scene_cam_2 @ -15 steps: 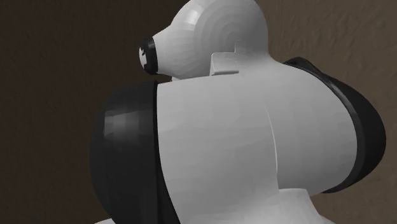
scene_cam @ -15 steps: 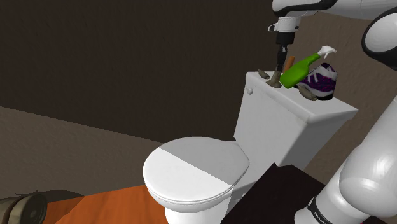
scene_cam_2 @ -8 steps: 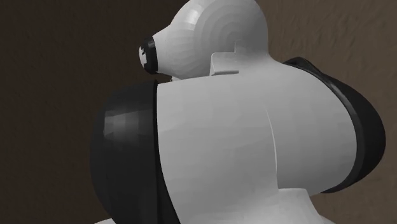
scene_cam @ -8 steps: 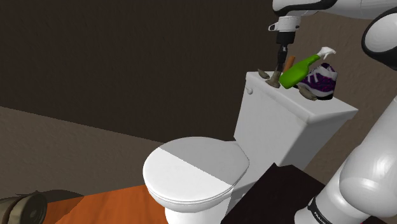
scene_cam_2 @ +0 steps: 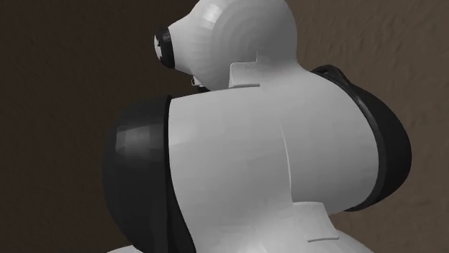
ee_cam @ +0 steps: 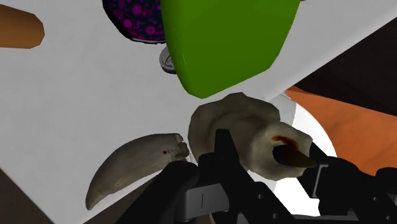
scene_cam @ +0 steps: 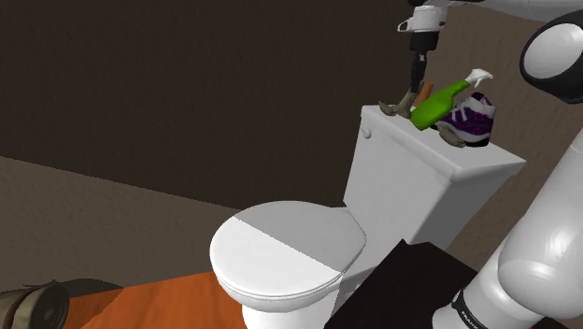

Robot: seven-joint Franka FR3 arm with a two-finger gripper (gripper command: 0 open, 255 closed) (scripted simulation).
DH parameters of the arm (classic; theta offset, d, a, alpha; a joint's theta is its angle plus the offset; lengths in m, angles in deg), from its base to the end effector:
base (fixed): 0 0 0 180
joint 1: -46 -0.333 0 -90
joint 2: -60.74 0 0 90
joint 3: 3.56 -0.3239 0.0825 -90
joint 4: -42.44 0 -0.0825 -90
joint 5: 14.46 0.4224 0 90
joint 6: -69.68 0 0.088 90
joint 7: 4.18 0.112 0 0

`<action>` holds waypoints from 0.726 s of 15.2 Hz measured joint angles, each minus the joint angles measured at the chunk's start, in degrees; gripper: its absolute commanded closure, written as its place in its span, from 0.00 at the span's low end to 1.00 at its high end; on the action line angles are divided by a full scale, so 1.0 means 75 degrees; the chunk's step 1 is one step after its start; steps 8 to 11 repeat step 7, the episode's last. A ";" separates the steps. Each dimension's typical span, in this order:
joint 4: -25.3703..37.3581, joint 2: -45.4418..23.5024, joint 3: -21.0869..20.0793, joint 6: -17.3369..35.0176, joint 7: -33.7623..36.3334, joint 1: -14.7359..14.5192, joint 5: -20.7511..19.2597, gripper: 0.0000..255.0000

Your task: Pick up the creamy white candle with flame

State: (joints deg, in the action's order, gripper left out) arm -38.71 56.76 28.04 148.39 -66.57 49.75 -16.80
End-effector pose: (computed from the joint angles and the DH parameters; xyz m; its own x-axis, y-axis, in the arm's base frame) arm 0.4856 -0.3357 0.6535 0.8864 0.4484 -0.1150 0.4452 -0.8938 -0.0539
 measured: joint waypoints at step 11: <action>0.1226 -0.0463 0.0085 -0.0821 -0.0214 0.0161 0.0229 1.00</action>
